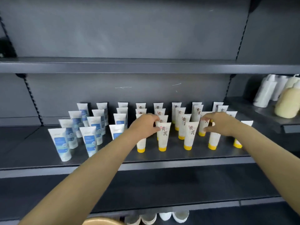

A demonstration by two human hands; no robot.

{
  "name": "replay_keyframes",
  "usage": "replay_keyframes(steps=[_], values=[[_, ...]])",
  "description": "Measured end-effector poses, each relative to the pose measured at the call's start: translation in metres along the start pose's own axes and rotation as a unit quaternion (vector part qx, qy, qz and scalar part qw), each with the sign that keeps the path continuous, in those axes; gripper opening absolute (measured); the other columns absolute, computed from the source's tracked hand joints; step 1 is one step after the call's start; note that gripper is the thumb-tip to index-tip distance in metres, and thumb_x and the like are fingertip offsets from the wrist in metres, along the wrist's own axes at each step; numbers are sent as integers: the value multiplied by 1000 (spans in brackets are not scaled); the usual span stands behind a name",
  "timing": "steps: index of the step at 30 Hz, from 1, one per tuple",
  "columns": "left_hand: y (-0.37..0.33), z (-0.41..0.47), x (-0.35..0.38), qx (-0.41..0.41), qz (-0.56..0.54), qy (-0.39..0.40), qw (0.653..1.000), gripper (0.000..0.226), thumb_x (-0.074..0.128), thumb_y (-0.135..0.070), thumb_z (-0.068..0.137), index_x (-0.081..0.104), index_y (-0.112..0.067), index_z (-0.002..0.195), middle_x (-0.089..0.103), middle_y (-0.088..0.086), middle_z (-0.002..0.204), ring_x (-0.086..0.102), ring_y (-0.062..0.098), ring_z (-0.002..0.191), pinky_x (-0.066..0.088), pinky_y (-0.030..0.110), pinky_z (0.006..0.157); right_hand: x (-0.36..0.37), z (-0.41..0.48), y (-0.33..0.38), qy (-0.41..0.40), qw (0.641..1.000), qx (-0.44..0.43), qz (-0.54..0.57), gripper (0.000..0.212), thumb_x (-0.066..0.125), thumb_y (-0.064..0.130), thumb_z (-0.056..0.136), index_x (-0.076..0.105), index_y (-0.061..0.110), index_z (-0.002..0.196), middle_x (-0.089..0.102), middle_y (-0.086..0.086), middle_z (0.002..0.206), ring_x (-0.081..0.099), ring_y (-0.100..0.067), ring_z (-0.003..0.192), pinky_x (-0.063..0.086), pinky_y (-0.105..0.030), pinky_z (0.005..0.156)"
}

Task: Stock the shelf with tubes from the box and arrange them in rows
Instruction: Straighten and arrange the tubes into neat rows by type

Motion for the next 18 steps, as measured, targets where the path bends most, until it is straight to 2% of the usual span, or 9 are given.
replay_keyframes(steps=[2,6,9,11,15,18], values=[[-11,23,14,-16,6,6,1000,42,63,-29,88,56,-17,128,55,2,130,51,21,118,44,37,98,2,14,-20,11,1000,-13,-2,44,65,35,84,55,25,126,57,3,126,51,-17,112,38,-24,85],[-12,51,32,-61,38,5,997,45,61,-29,89,52,-19,131,51,2,134,49,22,120,44,37,99,9,38,-27,33,997,-68,21,49,61,32,89,48,21,136,49,1,139,45,-18,126,35,-27,100],[-4,63,42,-81,82,15,993,50,59,-32,90,46,-20,137,48,4,137,46,24,123,43,39,100,18,55,-21,40,993,-109,36,51,61,31,89,47,19,137,49,0,139,45,-16,127,34,-25,102],[2,68,47,-87,104,27,990,53,58,-34,91,43,-20,140,47,5,138,45,24,124,43,40,100,24,67,-19,45,991,-120,47,53,63,32,88,46,20,137,50,2,139,46,-14,125,34,-23,99],[8,77,52,-90,103,36,990,52,58,-34,91,45,-20,139,52,5,135,48,24,122,44,39,98,38,84,-17,67,989,-118,57,52,65,32,85,48,24,133,57,3,128,53,-10,103,42,-23,86],[10,82,54,-79,87,40,992,44,59,-32,90,53,-20,132,58,2,129,54,21,116,47,38,95,47,92,-15,82,989,-120,31,42,65,29,86,55,24,127,60,2,123,57,-14,106,47,-29,90]])
Point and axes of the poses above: each hand's wrist, its own z-axis towards the middle knuckle, its own x-axis out of the palm, y = z × x, the point moved 9 cm from there along z, towards the middle knuckle
